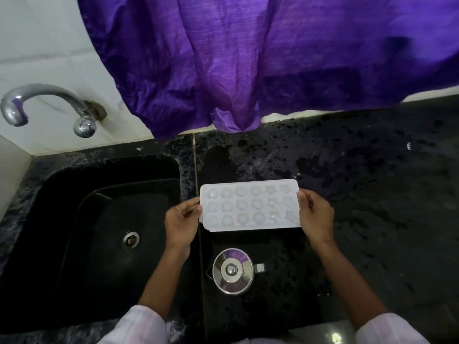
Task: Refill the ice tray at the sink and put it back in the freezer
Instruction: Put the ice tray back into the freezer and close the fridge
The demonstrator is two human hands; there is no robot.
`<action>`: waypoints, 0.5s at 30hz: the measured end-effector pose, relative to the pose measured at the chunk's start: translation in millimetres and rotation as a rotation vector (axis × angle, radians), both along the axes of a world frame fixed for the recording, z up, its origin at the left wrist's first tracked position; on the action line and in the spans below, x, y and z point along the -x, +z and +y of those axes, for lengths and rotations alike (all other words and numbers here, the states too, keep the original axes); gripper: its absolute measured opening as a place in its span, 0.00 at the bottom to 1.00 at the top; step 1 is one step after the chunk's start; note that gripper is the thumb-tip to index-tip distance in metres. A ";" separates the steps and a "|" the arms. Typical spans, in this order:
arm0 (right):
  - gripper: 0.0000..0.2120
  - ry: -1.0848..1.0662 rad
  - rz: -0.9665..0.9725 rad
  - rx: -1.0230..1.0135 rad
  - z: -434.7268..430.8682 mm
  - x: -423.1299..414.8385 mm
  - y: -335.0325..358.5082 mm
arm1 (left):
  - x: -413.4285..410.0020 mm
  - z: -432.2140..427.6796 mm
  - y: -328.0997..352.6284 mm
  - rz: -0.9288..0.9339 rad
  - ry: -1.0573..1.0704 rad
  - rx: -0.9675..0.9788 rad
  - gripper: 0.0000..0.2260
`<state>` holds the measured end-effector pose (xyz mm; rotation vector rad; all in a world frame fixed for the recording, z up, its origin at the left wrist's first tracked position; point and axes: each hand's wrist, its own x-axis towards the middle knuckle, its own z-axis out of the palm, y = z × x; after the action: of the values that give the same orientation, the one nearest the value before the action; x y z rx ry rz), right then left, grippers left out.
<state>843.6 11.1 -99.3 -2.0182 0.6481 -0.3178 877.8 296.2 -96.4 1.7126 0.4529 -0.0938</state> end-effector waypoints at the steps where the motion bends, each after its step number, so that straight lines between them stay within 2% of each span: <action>1: 0.11 -0.023 -0.011 -0.014 0.0 4.8 4.9 | -0.8 -1.0 5.9 -0.009 -0.013 0.022 0.09; 7: 0.11 -0.183 -0.032 -0.009 -1.6 46.4 30.8 | 5.0 -8.4 41.9 -0.043 -0.155 0.145 0.09; 15: 0.13 -0.421 -0.046 -0.033 8.8 141.0 47.7 | 34.4 -19.9 71.7 -0.063 -0.438 0.147 0.09</action>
<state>702.6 19.9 -51.5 -1.8262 1.0427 -0.5951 843.4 276.3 -24.8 1.6394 0.0168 -0.3797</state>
